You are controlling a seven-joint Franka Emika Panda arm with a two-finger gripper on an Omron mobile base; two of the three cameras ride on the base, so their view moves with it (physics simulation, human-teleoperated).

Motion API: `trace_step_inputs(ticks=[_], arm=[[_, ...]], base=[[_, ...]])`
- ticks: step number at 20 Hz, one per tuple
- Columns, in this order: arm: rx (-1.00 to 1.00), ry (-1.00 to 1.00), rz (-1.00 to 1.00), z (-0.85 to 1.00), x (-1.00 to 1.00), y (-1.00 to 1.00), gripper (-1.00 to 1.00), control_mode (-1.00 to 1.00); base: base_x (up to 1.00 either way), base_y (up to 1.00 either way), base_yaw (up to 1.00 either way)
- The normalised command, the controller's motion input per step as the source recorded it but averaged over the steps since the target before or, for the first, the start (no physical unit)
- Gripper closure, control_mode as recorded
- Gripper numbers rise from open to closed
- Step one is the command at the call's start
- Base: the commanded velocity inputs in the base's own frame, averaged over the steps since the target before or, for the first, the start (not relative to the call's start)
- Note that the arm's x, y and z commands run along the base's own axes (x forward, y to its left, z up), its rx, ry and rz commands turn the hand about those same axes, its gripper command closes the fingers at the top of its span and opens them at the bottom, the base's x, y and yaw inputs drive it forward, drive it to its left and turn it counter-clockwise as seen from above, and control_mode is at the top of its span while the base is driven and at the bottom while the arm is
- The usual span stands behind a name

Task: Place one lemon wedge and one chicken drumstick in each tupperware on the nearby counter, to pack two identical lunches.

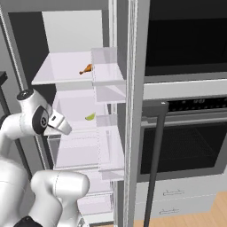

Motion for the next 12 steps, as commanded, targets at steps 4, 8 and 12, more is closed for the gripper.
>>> trace_step_inputs(ticks=[4,8,12], arm=[[0.00,-0.31,-0.03,0.87,0.04,-0.21,-1.00,-1.00],[0.02,-0.21,0.06,0.23,0.36,-0.24,-1.00,-1.00],[0.08,-0.04,0.19,0.00,0.78,-0.22,-1.00,-1.00]], base=[[0.00,0.00,0.00],[0.00,0.00,0.00],[0.00,0.00,0.00]])
